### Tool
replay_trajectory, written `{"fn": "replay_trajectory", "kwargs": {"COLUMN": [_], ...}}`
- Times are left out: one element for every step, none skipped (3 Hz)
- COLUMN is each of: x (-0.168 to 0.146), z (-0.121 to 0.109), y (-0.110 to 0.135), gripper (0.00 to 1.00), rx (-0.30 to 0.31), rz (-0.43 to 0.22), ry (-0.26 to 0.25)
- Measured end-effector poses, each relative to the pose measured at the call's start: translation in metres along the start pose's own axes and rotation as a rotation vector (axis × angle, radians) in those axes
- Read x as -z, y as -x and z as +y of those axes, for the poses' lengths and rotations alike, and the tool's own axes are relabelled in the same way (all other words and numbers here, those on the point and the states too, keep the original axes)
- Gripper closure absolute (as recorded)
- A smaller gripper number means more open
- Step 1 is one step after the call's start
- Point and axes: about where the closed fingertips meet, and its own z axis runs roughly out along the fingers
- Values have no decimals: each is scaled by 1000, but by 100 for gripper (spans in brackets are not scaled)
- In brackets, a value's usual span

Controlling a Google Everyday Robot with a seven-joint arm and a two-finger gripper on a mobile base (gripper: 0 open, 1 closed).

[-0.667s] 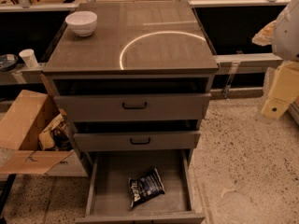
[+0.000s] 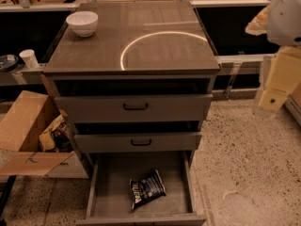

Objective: Pick blue chip bag from bottom drawer and place on counter

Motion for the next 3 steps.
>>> {"fn": "replay_trajectory", "kwargs": {"x": [18,18,-7], "z": [14,14,14], "y": [48,48,43], "gripper": [0,0,0], "rx": [89,89,110], "rz": [-38,-38,-45], "ry": [-37,-37,-27]}}
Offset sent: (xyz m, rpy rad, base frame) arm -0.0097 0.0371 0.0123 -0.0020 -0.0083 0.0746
